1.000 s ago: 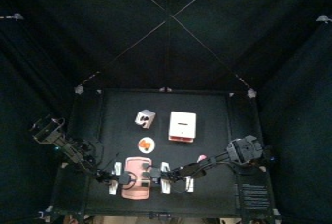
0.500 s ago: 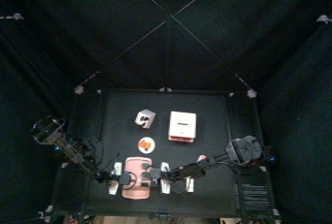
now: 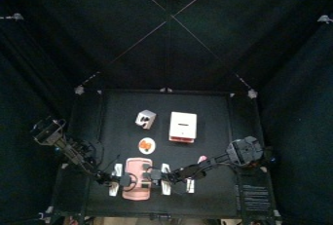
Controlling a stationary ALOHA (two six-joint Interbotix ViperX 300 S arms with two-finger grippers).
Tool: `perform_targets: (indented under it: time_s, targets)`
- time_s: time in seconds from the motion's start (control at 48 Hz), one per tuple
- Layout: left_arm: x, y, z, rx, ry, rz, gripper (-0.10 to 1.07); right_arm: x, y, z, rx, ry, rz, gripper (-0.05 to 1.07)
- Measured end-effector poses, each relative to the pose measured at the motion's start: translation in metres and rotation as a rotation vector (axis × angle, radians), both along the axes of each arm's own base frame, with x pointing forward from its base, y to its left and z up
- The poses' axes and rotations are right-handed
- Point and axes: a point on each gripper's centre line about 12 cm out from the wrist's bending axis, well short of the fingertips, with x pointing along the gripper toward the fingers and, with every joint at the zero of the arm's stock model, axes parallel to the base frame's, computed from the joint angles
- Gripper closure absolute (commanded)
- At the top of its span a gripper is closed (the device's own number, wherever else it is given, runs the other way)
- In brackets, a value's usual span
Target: Cut sushi roll
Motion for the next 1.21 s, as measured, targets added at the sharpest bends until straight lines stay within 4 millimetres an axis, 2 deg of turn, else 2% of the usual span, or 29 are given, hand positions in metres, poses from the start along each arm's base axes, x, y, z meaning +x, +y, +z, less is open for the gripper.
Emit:
perform_targets:
  time_s: [1.208]
  targets:
    - [-0.0007,0.0041,0.0019,0.056,-0.006,0.008,0.57,-0.0002,-0.0001,-0.0004,-0.006,-0.002,0.005,0.65]
